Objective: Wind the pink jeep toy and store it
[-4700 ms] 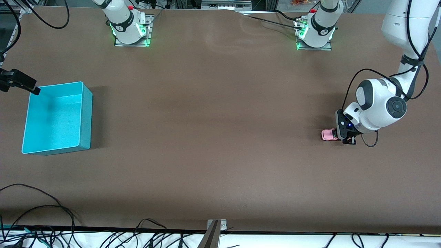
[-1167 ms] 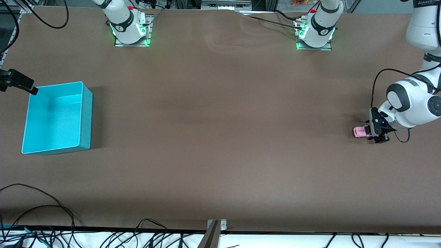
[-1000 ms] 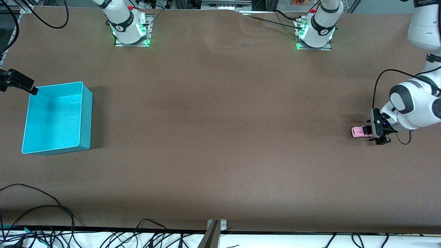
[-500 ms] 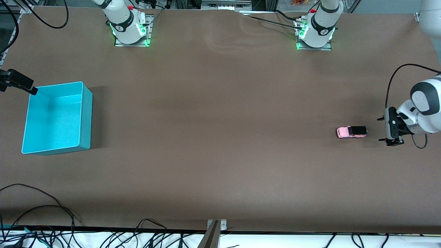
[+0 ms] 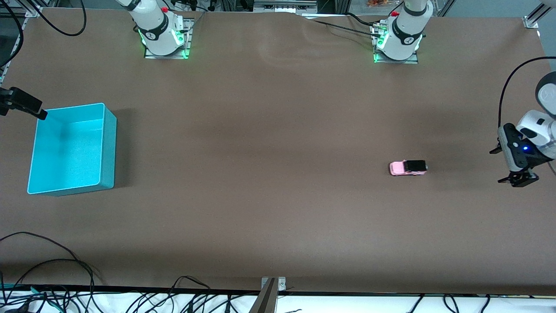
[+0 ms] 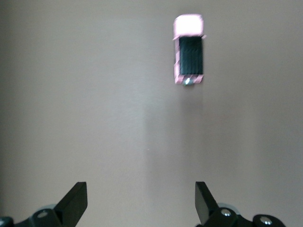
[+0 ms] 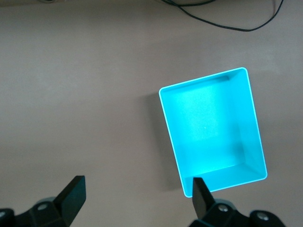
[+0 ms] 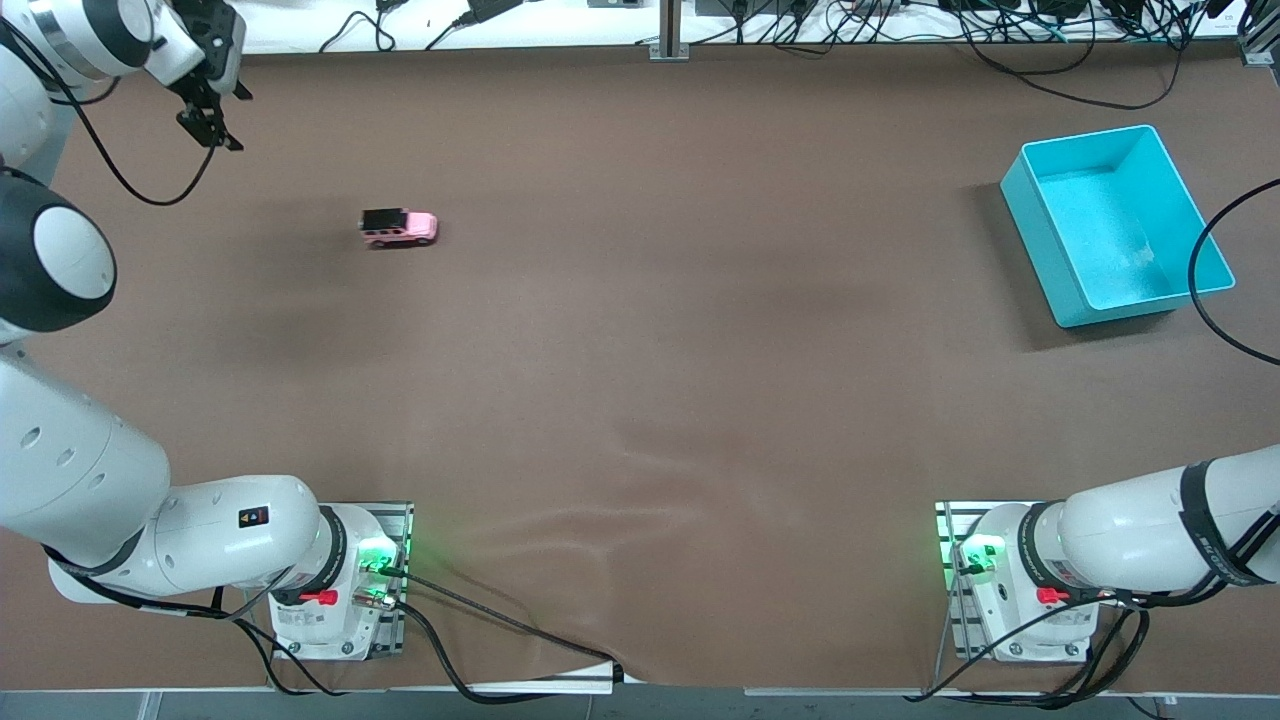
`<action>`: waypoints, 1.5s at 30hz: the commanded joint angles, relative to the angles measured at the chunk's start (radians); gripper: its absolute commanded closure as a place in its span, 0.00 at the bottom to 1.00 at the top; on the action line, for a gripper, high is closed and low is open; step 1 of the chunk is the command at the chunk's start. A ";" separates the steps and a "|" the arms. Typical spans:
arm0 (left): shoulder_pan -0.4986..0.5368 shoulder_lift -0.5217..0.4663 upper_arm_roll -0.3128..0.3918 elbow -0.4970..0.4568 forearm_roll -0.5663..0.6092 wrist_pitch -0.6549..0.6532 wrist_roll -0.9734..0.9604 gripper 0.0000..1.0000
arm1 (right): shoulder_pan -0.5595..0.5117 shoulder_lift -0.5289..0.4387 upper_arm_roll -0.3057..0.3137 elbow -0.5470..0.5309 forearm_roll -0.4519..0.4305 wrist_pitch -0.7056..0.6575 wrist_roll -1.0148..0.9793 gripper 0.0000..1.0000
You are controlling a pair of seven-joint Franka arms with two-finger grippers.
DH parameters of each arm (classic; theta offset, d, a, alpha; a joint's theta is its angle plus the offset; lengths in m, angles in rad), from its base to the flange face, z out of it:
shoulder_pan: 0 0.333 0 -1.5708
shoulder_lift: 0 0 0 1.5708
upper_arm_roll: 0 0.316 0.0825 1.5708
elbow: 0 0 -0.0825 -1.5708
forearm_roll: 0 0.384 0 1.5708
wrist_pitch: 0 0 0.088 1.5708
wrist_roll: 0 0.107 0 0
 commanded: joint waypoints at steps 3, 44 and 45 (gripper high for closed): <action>-0.010 -0.064 0.005 -0.006 0.013 0.004 -0.224 0.00 | -0.004 -0.004 0.002 0.017 -0.010 -0.013 0.001 0.00; -0.070 -0.193 -0.012 -0.001 0.055 -0.026 -0.660 0.00 | -0.004 -0.004 -0.011 0.017 -0.010 -0.013 0.006 0.00; -0.070 -0.198 -0.023 -0.001 0.065 -0.026 -0.677 0.00 | -0.004 -0.004 -0.013 0.017 -0.010 -0.013 0.006 0.00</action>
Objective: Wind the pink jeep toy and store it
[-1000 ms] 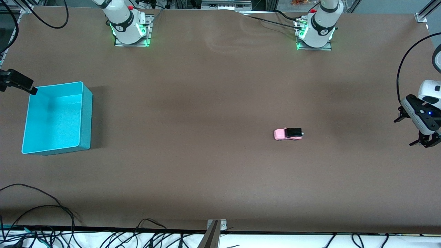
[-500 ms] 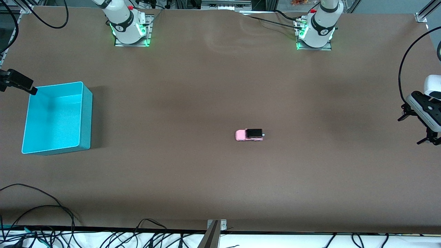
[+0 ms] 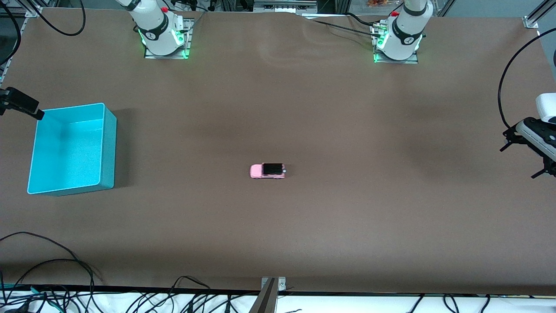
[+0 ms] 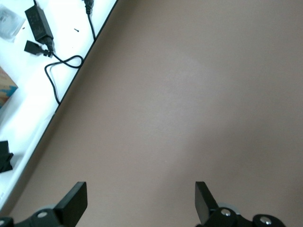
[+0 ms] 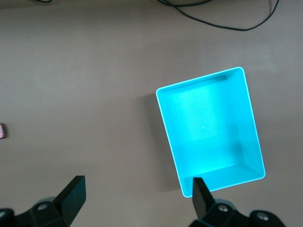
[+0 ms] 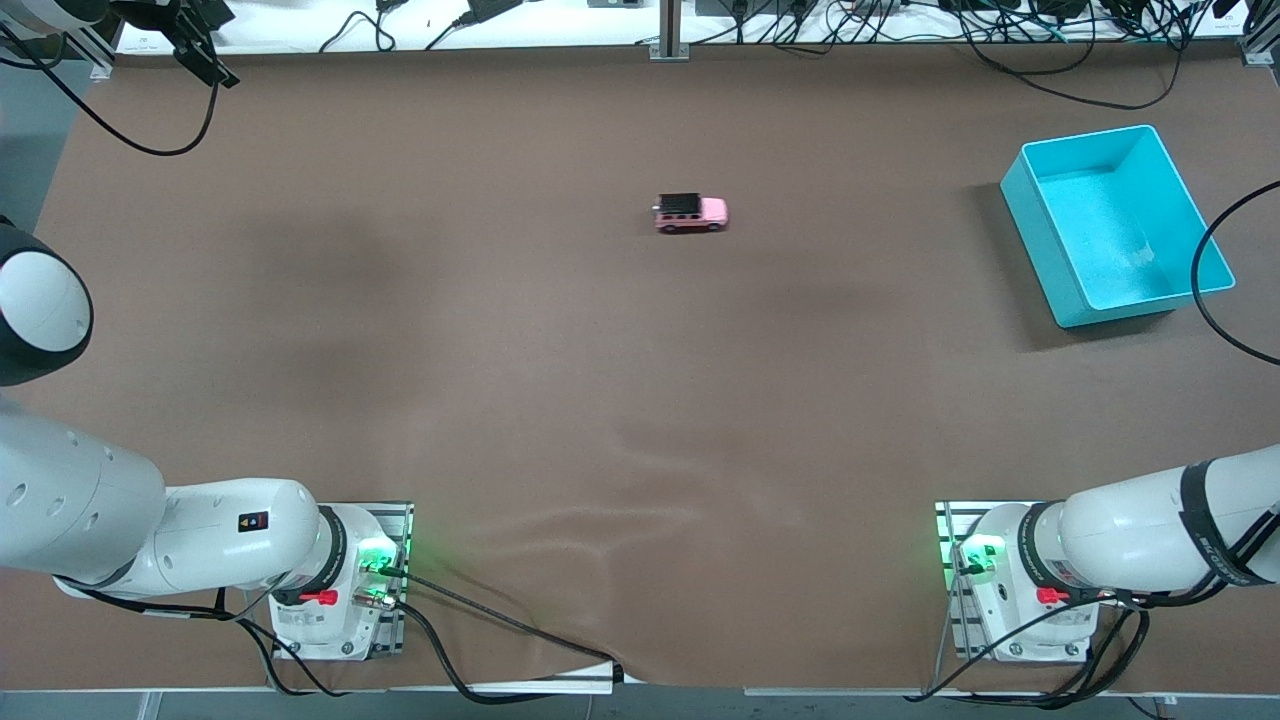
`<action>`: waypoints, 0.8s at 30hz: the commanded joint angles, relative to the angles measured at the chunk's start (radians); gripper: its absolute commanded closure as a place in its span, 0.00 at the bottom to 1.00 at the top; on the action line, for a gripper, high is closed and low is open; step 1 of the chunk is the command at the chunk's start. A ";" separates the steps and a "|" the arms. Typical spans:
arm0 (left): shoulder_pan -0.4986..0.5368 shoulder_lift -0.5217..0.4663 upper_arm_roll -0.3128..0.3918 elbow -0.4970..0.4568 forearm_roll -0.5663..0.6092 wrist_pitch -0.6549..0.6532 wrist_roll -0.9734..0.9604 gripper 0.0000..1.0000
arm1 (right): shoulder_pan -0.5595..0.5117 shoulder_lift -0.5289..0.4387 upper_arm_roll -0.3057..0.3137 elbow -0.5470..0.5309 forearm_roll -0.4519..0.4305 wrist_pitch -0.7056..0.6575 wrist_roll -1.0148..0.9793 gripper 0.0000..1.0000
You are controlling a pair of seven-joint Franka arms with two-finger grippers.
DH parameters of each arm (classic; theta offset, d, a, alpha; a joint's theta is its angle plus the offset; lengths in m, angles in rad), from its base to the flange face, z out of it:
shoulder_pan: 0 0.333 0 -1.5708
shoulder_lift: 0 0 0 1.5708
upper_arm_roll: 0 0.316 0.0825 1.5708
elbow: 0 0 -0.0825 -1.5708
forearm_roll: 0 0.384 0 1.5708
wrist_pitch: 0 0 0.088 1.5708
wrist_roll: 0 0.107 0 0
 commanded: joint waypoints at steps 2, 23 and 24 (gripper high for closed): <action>-0.017 -0.052 -0.033 -0.007 0.081 -0.039 -0.144 0.00 | -0.003 -0.004 -0.001 0.016 -0.010 -0.015 0.005 0.00; -0.031 -0.139 -0.144 0.016 0.147 -0.255 -0.558 0.00 | -0.003 -0.013 -0.021 0.016 -0.009 -0.020 -0.006 0.00; -0.031 -0.139 -0.150 0.033 0.147 -0.279 -0.588 0.00 | -0.003 -0.013 -0.021 0.016 -0.009 -0.020 -0.006 0.00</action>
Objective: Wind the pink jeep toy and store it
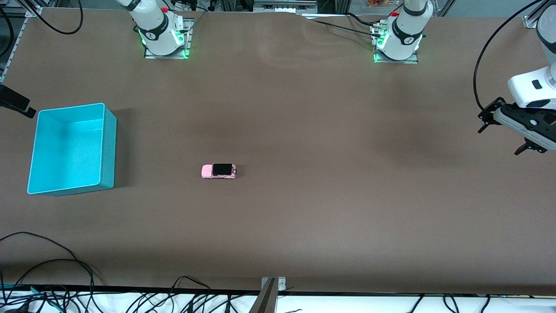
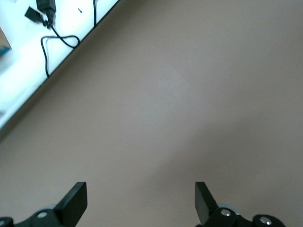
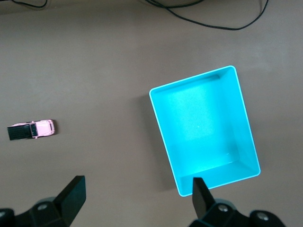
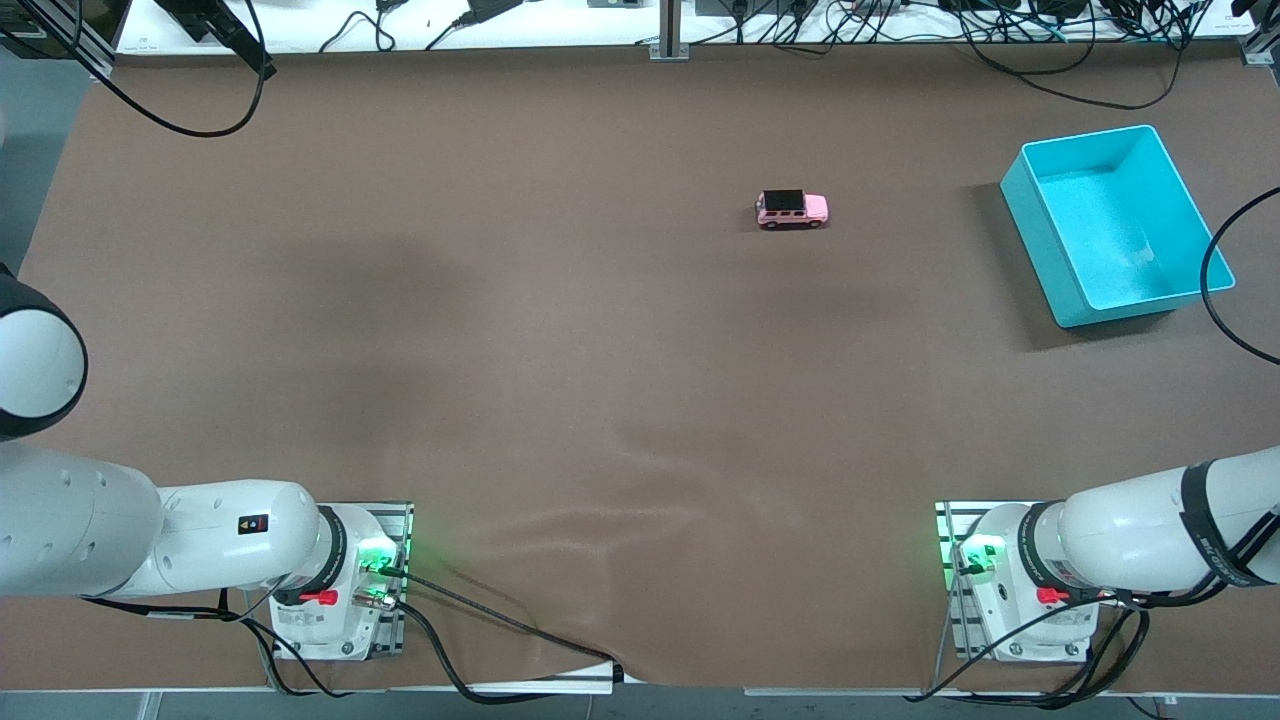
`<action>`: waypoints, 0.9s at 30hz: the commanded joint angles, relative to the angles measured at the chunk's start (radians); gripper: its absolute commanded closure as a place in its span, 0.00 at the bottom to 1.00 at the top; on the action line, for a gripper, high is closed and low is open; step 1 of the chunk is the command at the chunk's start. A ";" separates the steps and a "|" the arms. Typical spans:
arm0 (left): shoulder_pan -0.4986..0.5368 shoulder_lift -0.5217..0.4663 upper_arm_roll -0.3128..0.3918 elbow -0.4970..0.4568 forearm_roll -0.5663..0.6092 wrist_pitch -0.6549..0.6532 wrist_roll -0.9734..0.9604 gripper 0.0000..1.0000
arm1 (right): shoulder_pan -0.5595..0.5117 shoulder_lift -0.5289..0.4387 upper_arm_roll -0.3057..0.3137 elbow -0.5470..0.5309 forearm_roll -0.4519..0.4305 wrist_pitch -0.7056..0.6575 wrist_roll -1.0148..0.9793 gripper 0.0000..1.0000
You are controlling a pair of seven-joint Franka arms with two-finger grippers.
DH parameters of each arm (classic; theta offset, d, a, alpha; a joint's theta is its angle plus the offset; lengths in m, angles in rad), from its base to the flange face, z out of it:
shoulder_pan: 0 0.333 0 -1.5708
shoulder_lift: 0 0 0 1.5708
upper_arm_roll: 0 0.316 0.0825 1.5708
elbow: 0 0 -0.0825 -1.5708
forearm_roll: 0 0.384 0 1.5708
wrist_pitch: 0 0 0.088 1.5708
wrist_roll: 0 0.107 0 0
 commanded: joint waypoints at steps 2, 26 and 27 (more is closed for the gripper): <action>-0.009 -0.024 -0.030 0.055 0.028 -0.144 -0.187 0.00 | -0.003 -0.004 0.006 0.016 -0.009 -0.019 -0.005 0.00; -0.012 -0.035 -0.044 0.072 0.018 -0.226 -0.307 0.00 | 0.006 0.006 0.054 0.010 -0.006 -0.065 -0.008 0.00; -0.012 -0.035 -0.044 0.073 0.016 -0.229 -0.308 0.00 | 0.006 0.006 0.061 0.009 -0.004 -0.065 -0.008 0.00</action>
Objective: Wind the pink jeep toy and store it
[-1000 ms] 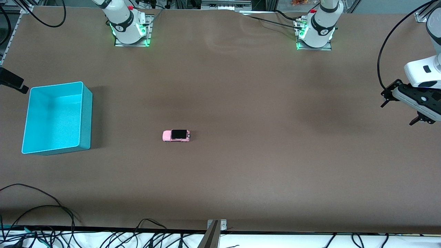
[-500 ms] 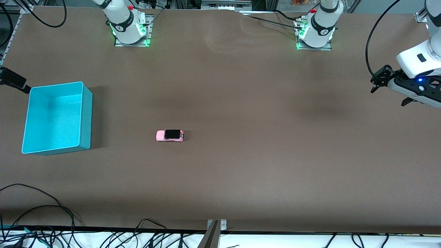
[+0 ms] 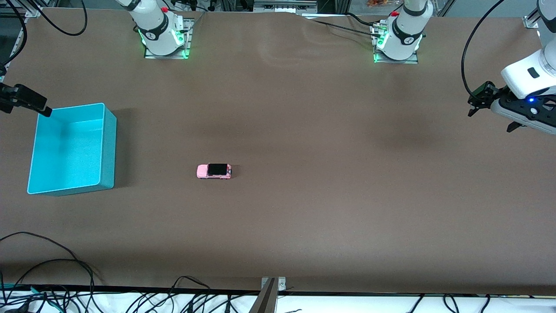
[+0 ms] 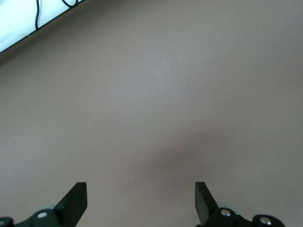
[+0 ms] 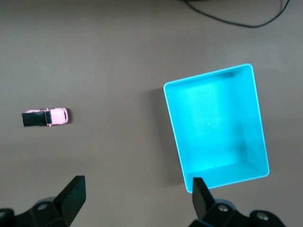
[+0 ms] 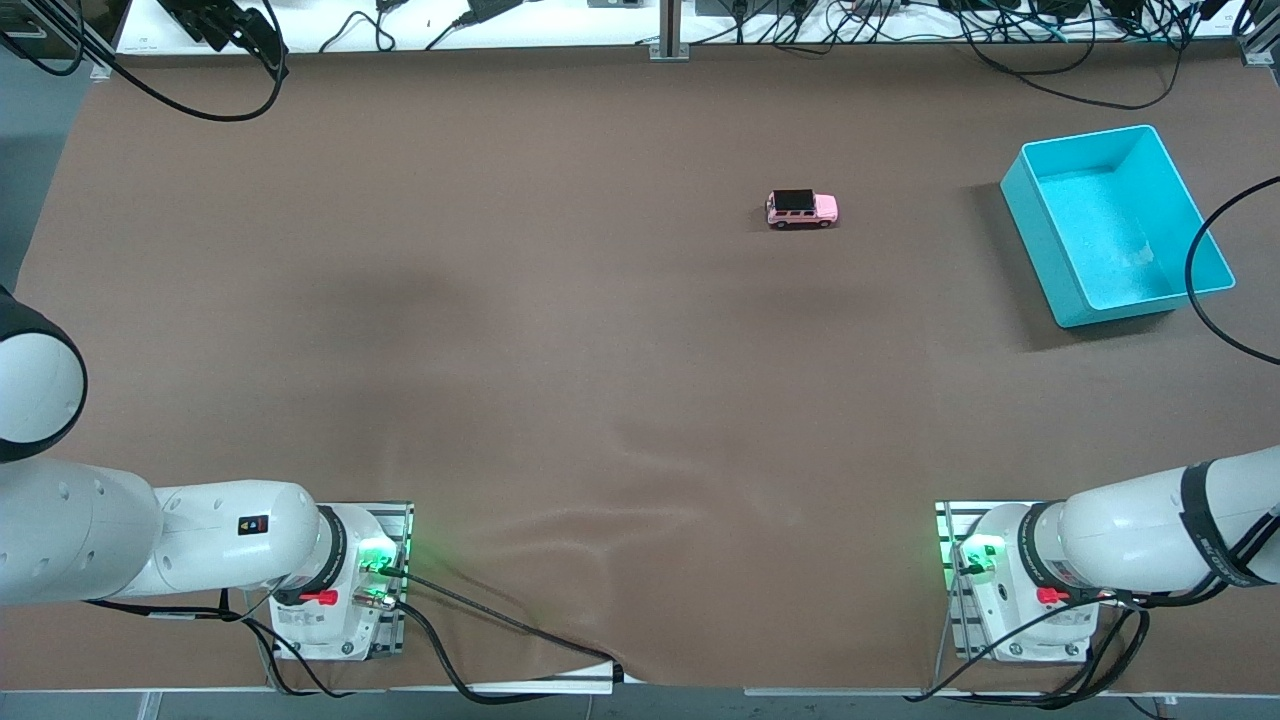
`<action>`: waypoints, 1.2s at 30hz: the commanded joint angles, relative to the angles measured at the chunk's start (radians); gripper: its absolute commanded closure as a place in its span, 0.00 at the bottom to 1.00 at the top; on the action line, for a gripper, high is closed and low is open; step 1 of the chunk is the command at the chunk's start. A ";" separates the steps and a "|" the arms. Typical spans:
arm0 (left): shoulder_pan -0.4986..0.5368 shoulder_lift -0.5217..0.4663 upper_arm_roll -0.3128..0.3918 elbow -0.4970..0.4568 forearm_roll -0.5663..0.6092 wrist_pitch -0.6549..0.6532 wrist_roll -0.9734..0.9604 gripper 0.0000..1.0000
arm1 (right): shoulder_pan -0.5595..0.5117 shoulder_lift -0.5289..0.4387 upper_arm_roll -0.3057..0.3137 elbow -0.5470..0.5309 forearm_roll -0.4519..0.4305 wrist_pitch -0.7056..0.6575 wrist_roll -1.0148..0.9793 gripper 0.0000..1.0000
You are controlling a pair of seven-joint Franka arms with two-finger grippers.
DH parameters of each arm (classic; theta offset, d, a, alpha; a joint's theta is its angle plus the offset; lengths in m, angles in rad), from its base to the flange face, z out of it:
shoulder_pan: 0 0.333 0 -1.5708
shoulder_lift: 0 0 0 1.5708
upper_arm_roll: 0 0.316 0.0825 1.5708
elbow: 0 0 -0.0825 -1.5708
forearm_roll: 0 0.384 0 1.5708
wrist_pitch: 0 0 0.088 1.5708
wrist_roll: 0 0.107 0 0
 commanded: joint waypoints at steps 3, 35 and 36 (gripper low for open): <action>-0.004 -0.008 0.001 0.016 0.010 -0.046 -0.044 0.00 | 0.000 -0.008 0.045 -0.013 -0.006 -0.031 -0.006 0.00; -0.006 -0.050 0.006 0.103 -0.105 -0.196 -0.351 0.00 | 0.006 -0.149 0.160 -0.487 0.022 0.333 -0.256 0.00; -0.006 -0.053 0.006 0.109 -0.105 -0.204 -0.363 0.00 | 0.006 -0.149 0.171 -0.496 0.020 0.346 -0.265 0.00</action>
